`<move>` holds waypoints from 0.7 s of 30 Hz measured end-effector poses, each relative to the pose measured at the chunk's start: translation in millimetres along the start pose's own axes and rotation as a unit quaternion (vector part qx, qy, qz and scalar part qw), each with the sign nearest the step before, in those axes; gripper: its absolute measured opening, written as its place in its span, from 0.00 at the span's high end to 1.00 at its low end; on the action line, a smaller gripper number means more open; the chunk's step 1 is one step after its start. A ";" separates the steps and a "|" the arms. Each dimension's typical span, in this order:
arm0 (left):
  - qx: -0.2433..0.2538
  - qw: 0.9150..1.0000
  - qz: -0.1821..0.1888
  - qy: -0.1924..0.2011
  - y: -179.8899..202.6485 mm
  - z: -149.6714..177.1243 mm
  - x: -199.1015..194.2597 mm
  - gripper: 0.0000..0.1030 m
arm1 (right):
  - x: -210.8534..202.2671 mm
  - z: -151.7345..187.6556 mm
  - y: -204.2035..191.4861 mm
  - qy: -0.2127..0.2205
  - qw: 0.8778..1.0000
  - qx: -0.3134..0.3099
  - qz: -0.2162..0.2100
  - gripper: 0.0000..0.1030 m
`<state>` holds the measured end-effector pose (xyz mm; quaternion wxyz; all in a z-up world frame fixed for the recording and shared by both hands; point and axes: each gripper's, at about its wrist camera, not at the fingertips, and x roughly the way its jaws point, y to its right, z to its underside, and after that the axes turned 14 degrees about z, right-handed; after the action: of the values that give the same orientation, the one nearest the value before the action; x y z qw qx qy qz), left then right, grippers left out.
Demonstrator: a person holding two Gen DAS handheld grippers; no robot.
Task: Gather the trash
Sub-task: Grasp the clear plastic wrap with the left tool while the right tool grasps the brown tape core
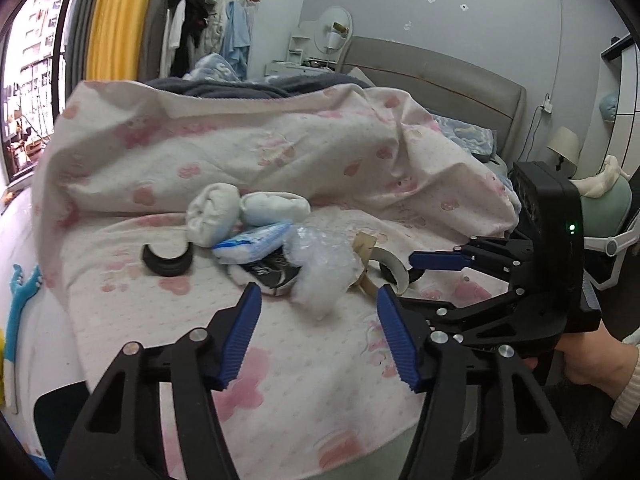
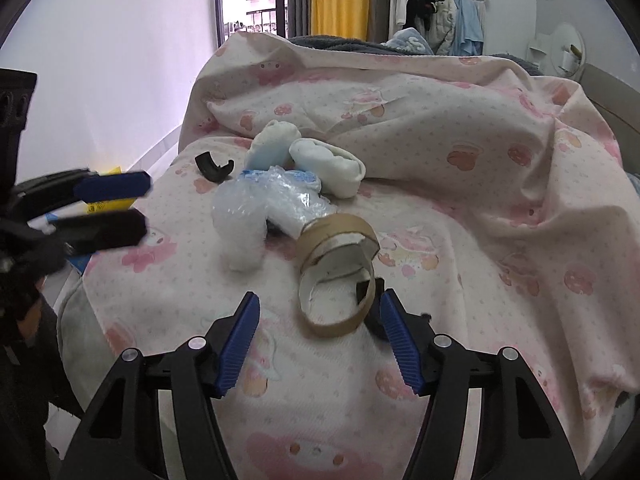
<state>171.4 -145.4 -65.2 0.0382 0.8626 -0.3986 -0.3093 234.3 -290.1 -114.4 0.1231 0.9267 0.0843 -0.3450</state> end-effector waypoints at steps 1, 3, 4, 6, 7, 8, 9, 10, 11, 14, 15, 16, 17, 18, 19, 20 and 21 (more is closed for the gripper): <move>-0.004 1.000 0.004 -0.002 -1.3 -0.4 3.9 0.41 | 2.5 -0.9 -0.4 -0.002 1.000 -0.003 0.001 0.38; -0.009 1.000 0.009 -0.004 -4.4 -0.9 9.6 0.41 | 8.6 -0.8 -0.5 -0.009 1.000 -0.009 0.005 0.38; -0.009 1.000 0.011 -0.006 -4.8 -1.2 12.4 0.41 | 10.7 -0.9 -0.8 -0.011 1.000 -0.011 0.006 0.39; -0.008 1.000 0.015 -0.009 -4.7 -1.4 16.9 0.41 | 15.9 -1.0 1.1 -0.014 1.000 -0.013 0.004 0.44; -0.009 1.000 0.018 -0.011 -5.0 -1.5 19.9 0.41 | 18.1 -1.9 1.5 -0.016 1.000 -0.013 0.000 0.45; -0.011 1.000 0.018 -0.012 -5.1 -1.3 21.4 0.41 | 20.3 -2.6 1.3 -0.016 1.000 -0.015 -0.004 0.46; -0.012 1.000 0.019 -0.014 -5.5 -1.2 24.2 0.41 | 22.4 -3.3 -0.3 -0.017 1.000 -0.020 -0.003 0.47; -0.011 1.000 0.018 -0.016 -5.8 -1.2 27.0 0.41 | 23.4 -3.6 -1.5 -0.017 1.000 -0.024 -0.001 0.49; -0.011 1.000 0.017 -0.017 -6.5 -1.6 29.1 0.41 | 24.2 -4.0 -2.5 -0.018 0.999 -0.029 0.002 0.52; -0.014 1.000 0.014 -0.020 -9.5 -2.7 35.9 0.41 | 25.5 -4.2 -0.8 -0.021 0.999 -0.033 0.009 0.57; -0.016 1.000 0.013 -0.020 -10.7 -3.1 38.0 0.41 | 25.0 -4.1 1.1 -0.021 0.999 -0.029 0.006 0.58; -0.018 1.000 0.013 -0.020 -12.1 -3.4 39.0 0.41 | 24.6 -4.4 2.4 -0.021 0.999 -0.025 0.004 0.58; -0.021 1.000 0.012 -0.020 -13.7 -3.8 40.4 0.42 | 23.3 -4.6 4.0 -0.021 1.000 -0.023 0.000 0.58; -0.024 0.999 0.012 -0.020 -15.0 -4.1 41.4 0.44 | 22.3 -4.7 5.2 -0.021 1.000 -0.020 -0.004 0.58; -0.028 0.999 0.013 -0.019 -16.3 -4.5 42.6 0.45 | 21.0 -4.8 6.5 -0.021 1.000 -0.017 -0.008 0.58; -0.030 0.999 0.014 -0.019 -17.2 -4.5 42.3 0.45 | 18.8 -5.1 7.9 -0.021 1.000 -0.014 -0.012 0.58; -0.032 0.999 0.014 -0.018 -17.7 -4.5 43.2 0.46 | 17.2 -5.7 8.2 -0.020 1.000 -0.013 -0.013 0.58</move>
<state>206.9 -164.9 -88.9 0.0629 0.8493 -0.4016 -0.3369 252.6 -295.1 -120.2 0.1323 0.9167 0.0988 -0.3639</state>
